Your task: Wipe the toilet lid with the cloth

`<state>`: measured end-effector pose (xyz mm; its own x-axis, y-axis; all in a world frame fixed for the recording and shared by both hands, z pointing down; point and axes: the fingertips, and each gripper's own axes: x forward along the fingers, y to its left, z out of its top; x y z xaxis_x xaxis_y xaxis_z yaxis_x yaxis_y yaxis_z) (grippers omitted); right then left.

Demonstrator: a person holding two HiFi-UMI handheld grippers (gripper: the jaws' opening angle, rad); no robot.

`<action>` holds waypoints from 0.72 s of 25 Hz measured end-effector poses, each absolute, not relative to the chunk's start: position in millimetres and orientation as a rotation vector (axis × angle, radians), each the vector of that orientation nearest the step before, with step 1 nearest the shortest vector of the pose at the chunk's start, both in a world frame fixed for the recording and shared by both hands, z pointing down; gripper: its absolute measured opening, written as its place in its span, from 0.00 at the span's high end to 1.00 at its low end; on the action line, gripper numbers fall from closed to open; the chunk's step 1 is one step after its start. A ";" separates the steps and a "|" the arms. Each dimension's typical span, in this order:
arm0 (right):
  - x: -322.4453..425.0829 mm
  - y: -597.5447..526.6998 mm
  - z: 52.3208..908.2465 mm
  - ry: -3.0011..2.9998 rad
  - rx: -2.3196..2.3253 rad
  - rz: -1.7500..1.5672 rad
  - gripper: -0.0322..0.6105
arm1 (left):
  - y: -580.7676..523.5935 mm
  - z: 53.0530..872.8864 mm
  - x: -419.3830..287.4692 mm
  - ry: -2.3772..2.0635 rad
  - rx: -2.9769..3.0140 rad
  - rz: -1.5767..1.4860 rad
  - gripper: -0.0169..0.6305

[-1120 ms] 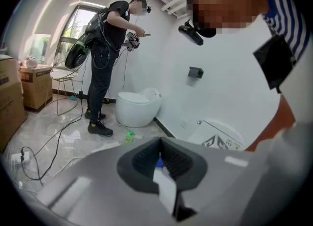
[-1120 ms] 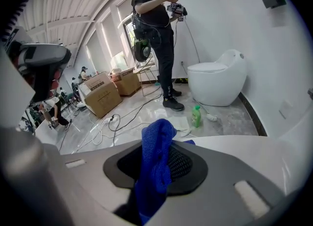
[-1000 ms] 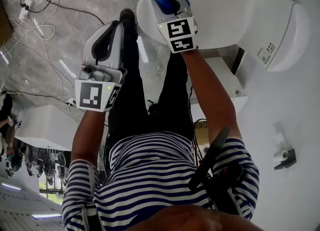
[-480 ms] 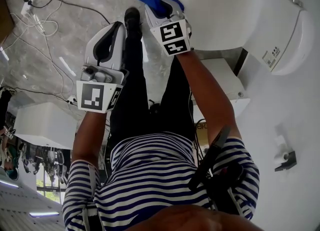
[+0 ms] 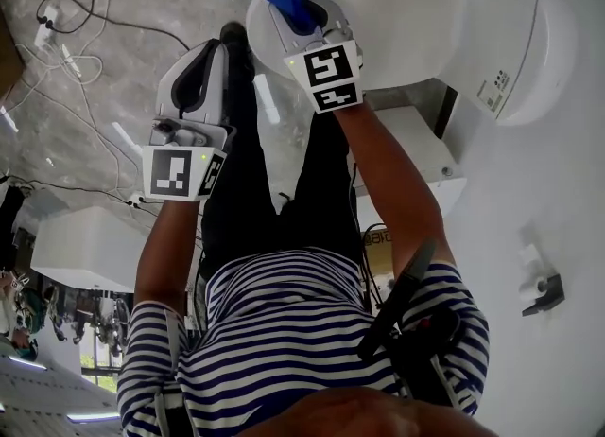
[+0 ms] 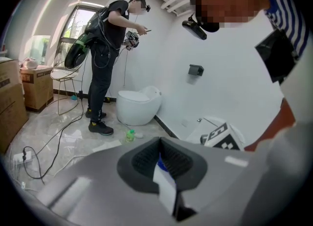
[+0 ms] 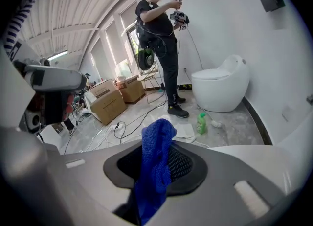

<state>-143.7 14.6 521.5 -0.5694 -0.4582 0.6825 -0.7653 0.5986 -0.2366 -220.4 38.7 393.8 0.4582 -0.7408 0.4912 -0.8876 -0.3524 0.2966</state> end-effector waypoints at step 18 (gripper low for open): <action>160.1 -2.5 488.0 -1.964 1.451 0.627 0.79 | 44.8 402.8 -84.8 -1.237 2.252 0.396 0.97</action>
